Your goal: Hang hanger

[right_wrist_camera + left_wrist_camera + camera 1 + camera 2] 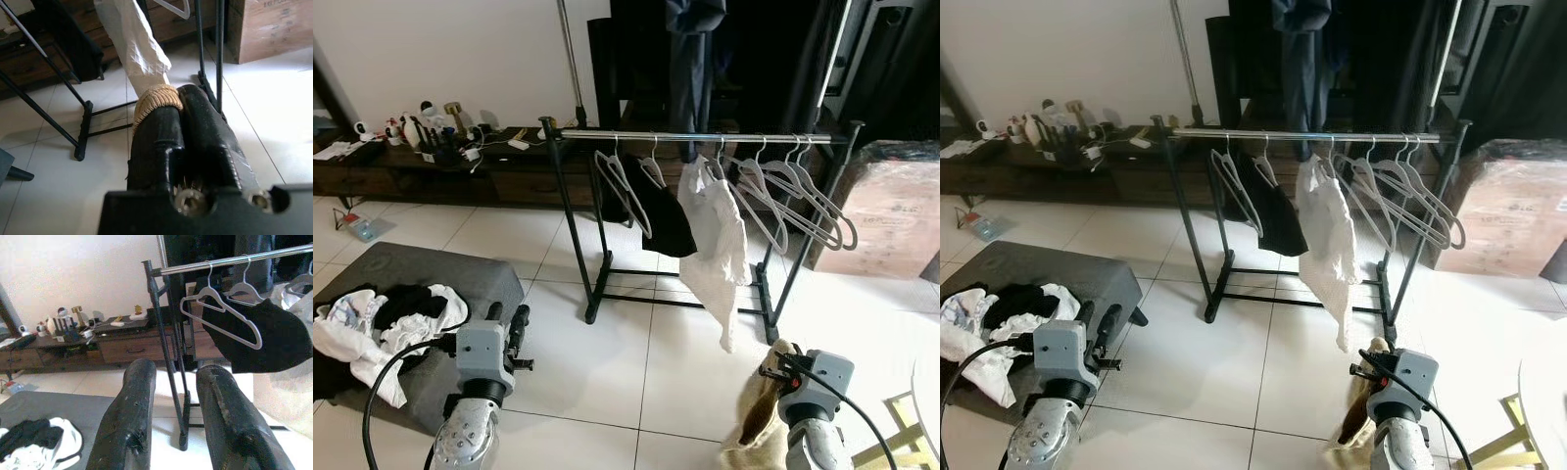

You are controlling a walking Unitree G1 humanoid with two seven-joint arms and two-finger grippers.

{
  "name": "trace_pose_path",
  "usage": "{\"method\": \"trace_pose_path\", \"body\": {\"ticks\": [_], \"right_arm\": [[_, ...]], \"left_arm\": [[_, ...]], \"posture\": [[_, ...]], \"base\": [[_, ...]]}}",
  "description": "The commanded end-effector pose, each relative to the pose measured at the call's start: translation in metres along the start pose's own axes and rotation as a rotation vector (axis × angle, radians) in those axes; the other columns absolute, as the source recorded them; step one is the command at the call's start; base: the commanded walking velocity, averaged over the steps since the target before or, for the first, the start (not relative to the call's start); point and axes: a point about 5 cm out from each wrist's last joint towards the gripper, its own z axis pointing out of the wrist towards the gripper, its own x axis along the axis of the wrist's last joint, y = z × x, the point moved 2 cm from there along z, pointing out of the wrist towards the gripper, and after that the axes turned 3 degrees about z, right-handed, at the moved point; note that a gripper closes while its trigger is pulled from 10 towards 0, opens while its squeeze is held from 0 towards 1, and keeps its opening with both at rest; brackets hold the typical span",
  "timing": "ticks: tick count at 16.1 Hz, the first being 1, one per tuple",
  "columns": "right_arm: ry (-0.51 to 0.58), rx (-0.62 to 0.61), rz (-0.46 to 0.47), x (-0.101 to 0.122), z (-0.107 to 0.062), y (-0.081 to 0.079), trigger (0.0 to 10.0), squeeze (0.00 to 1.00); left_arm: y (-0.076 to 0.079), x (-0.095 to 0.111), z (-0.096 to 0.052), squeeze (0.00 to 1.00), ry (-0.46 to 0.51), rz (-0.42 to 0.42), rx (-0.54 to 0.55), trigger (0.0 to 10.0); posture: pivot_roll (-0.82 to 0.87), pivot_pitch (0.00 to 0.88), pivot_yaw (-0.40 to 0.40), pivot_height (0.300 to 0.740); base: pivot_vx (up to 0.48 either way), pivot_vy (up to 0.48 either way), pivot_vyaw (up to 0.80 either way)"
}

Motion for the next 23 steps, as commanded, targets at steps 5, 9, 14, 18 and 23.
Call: {"method": "trace_pose_path", "body": {"ticks": [5, 9, 14, 18, 23], "right_arm": [[0.008, 0.006, -0.014, 0.004, 0.004, 0.000, 10.0, 0.00], [0.029, 0.030, -0.025, 0.013, 0.013, -0.013, 10.0, 0.00], [0.037, 0.103, -0.082, 0.015, 0.017, -0.039, 10.0, 0.00], [0.047, 0.096, -0.089, 0.022, 0.022, -0.037, 10.0, 0.00], [0.073, 0.110, -0.111, 0.034, 0.031, -0.048, 10.0, 0.00]], "left_arm": [[0.008, -0.009, -0.007, 0.00, -0.049, 0.004, -0.030, 10.0], [0.011, 0.005, 0.008, 0.00, -0.001, -0.012, -0.040, 10.0], [0.007, 0.002, 0.010, 0.00, -0.024, -0.033, -0.029, 10.0], [0.007, 0.002, 0.017, 0.00, -0.035, -0.049, -0.015, 10.0], [0.011, 0.002, 0.037, 0.00, -0.053, -0.062, -0.047, 10.0]], "posture": [[-0.02, 0.049, 0.052, 0.740], [-0.14, 0.087, 0.068, 0.740], [-0.22, 0.113, 0.119, 0.740], [-0.31, 0.124, 0.181, 0.740], [-0.44, 0.126, 0.299, 0.740]], "base": [[0.307, 0.000, 0.00], [0.074, 0.000, 0.00], [0.000, 0.000, 0.00], [0.000, 0.000, 0.00], [0.000, 0.000, 0.00]]}}
